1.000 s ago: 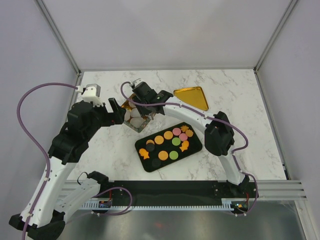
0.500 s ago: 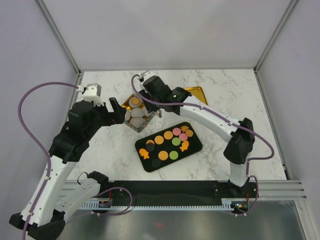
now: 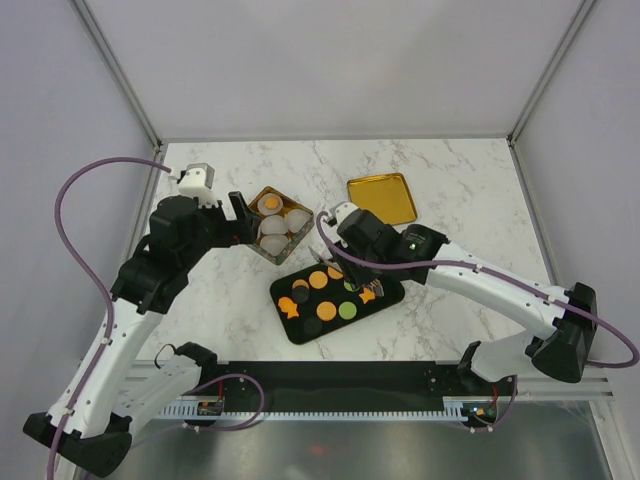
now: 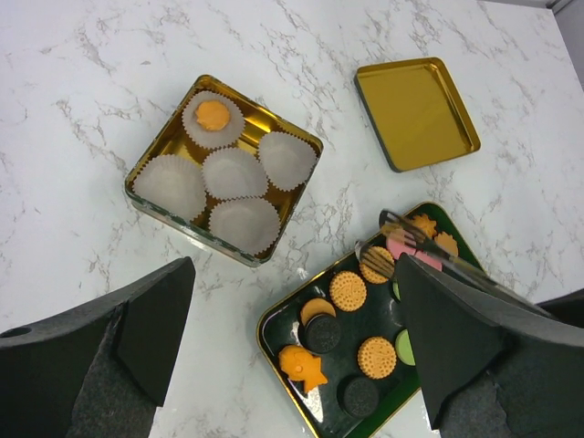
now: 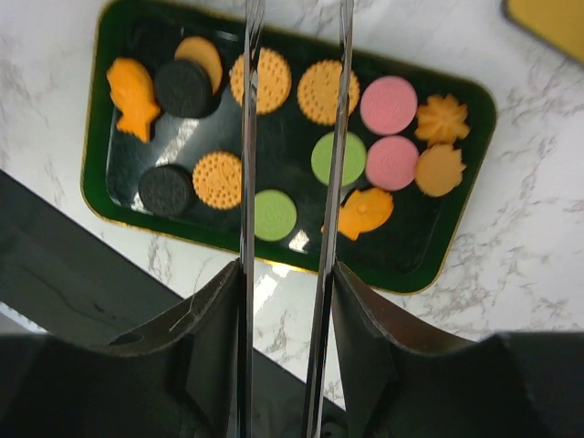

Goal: Pack the cookies

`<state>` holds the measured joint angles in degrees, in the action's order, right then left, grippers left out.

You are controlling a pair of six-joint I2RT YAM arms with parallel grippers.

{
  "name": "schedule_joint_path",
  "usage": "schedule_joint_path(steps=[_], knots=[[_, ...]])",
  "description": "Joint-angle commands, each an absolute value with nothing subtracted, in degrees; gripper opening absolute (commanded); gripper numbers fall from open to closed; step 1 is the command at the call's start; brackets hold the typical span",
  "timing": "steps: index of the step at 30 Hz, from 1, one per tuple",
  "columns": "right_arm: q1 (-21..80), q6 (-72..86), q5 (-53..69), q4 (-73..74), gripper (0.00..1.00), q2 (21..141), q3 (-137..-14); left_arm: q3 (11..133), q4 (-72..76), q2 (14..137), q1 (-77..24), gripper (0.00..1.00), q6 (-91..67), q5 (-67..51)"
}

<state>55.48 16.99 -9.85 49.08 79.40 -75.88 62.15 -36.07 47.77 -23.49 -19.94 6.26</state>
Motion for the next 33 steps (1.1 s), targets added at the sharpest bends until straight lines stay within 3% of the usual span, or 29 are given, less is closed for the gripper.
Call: schedule_joint_path(steps=[1, 33], knots=[[57.2, 18.6, -8.6, 50.9, 0.5, 77.7, -73.3, 61.1, -32.7, 48.3, -23.5, 1.0, -21.2, 4.9], [61.3, 18.5, -8.8, 47.1, 0.53, 82.2, -69.4, 58.2, -32.1, 49.3, -23.4, 1.0, -21.1, 4.4]])
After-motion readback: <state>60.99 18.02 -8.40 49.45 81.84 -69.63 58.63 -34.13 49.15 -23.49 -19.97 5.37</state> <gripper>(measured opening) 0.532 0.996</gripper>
